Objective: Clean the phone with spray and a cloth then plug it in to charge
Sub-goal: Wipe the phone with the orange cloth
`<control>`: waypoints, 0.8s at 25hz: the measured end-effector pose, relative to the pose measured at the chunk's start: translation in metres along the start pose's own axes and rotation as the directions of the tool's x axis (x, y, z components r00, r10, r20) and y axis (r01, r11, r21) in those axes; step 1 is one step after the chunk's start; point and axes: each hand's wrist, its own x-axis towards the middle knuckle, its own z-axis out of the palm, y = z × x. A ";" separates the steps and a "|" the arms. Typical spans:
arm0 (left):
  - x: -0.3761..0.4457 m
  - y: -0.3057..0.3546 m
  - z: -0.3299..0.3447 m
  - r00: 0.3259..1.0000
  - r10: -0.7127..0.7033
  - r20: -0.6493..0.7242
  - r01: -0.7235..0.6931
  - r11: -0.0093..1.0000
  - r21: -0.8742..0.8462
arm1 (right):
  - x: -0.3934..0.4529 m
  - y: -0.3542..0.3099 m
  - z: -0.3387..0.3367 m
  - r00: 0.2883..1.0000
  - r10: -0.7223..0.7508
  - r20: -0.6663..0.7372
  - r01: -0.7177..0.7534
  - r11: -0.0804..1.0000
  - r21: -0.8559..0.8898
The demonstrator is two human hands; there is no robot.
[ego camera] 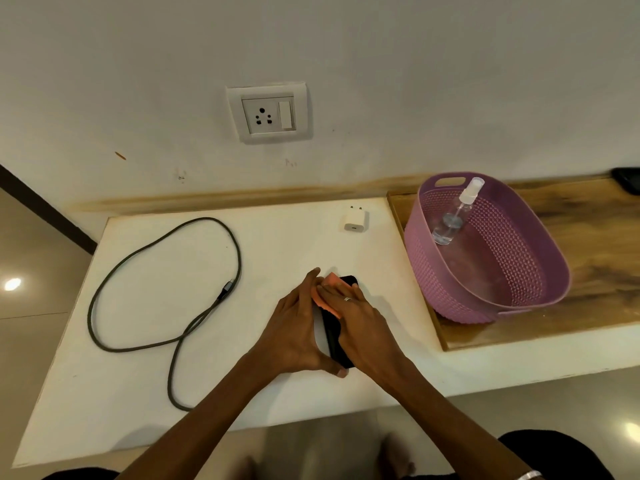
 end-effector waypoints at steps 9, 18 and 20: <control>0.002 0.002 -0.003 1.000 -0.003 0.006 0.002 0.994 0.113 | 0.006 0.014 -0.017 0.962 0.268 0.053 -0.270 0.963 0.026; 0.003 -0.003 0.000 1.000 -0.018 0.014 0.017 0.995 0.100 | -0.004 0.004 -0.010 0.985 0.138 0.106 -0.104 0.956 -0.274; 0.002 -0.003 0.000 1.000 -0.007 0.014 0.006 0.996 0.084 | -0.011 -0.003 -0.003 0.986 0.066 0.152 -0.016 0.950 -0.311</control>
